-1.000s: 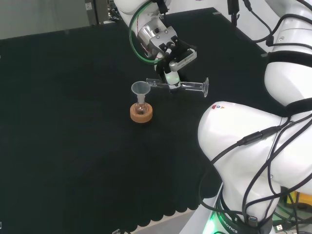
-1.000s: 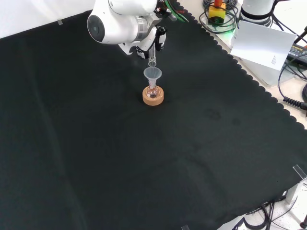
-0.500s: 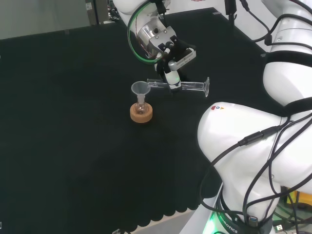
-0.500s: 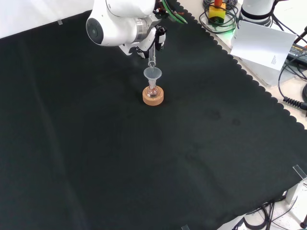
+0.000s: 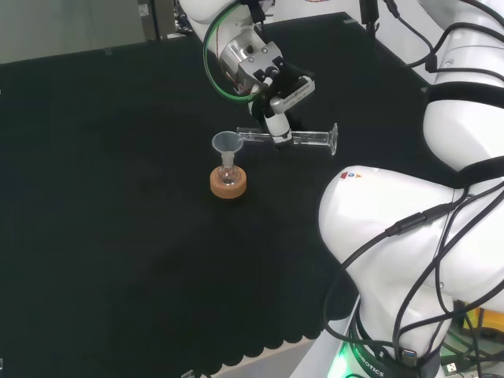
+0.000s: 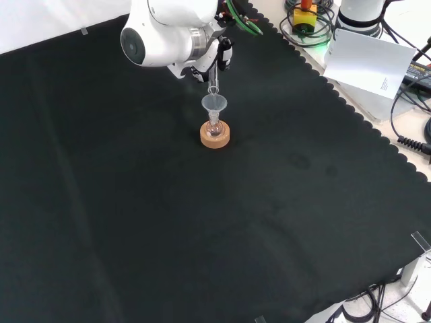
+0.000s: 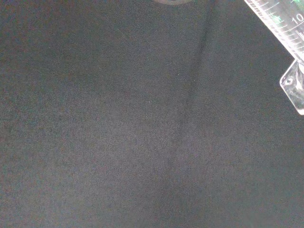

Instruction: Pour the water from the graduated cylinder into the round-bottom flask.

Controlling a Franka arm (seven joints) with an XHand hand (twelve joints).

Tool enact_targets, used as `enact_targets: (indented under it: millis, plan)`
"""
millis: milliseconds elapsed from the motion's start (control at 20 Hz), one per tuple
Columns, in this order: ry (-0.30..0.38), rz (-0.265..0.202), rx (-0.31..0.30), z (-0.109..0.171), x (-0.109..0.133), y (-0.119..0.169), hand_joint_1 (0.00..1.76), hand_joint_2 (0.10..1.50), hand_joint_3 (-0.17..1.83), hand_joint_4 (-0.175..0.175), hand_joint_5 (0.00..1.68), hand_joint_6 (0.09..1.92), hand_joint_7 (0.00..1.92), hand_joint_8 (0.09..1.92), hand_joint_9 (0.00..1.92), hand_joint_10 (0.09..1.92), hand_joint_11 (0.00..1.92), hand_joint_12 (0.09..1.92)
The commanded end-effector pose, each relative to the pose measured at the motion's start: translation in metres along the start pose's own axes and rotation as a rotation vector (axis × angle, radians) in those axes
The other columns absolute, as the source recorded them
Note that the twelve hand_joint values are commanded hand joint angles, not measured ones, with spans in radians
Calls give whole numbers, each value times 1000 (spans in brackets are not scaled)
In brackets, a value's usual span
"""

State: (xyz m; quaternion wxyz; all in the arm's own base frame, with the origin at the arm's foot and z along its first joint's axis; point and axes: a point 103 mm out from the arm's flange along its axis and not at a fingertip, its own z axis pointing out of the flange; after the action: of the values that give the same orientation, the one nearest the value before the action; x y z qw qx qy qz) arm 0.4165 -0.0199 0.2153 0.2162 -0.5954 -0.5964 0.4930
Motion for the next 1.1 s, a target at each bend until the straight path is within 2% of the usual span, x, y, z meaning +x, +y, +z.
enact_targets:
  millis: [50, 1100]
  plan:
    - [-5, 15, 11, -2, 1, -1, 1492, 1108, -1, -92, 896, 846, 760, 1256, 1071, 1016, 1040, 835]
    - [-30, 38, 54, -10, 8, -5, 1492, 1108, 0, -91, 888, 850, 760, 1251, 1069, 1024, 1038, 830]
